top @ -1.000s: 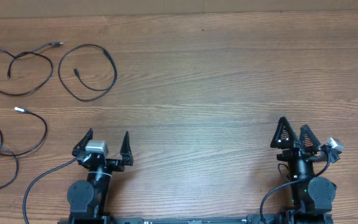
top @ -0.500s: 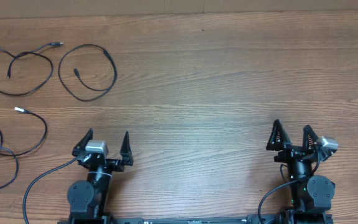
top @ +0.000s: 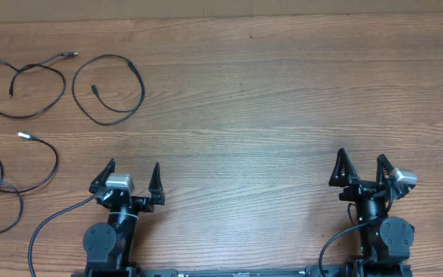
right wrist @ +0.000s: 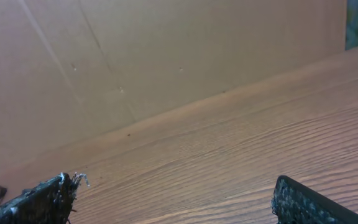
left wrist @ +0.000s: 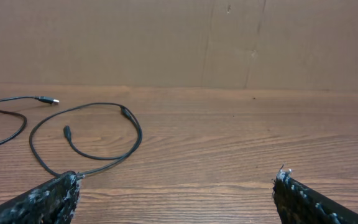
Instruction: Untangle cables
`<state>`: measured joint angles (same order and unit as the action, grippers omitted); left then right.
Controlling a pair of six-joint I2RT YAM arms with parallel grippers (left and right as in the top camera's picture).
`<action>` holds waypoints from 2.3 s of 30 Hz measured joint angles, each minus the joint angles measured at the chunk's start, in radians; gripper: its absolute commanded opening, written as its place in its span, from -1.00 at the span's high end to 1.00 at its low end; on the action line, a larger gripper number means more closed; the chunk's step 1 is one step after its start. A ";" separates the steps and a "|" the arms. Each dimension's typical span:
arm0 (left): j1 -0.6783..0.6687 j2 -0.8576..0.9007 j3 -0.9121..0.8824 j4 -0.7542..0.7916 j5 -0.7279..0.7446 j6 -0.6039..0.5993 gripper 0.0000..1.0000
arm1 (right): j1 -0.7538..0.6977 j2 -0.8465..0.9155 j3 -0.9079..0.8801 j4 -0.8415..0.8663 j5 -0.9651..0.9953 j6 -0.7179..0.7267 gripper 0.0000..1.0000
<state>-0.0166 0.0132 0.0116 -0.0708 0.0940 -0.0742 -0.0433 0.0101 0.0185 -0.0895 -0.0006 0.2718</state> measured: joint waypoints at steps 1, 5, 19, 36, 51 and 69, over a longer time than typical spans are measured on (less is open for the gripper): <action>0.000 0.000 0.000 0.000 0.000 0.000 -0.99 | 0.000 0.000 0.000 0.000 0.000 0.000 -1.00; 0.000 0.000 0.000 0.000 0.000 0.000 -0.99 | 0.000 0.000 0.000 0.000 0.001 -0.002 -1.00; 0.000 0.000 0.000 0.000 0.000 0.000 -0.99 | 0.000 0.000 0.000 0.001 0.005 -0.139 -1.00; 0.000 0.000 0.000 0.000 0.000 0.000 -0.99 | 0.000 0.000 0.000 0.001 0.004 -0.240 -1.00; 0.000 0.000 0.000 0.000 0.000 0.000 -0.99 | 0.000 0.000 0.000 0.001 0.004 -0.243 -1.00; 0.000 0.000 0.000 0.000 0.000 0.000 -0.99 | 0.000 0.000 0.000 0.000 0.004 -0.243 -1.00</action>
<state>-0.0166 0.0132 0.0116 -0.0704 0.0944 -0.0742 -0.0433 0.0101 0.0185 -0.0891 0.0032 0.0284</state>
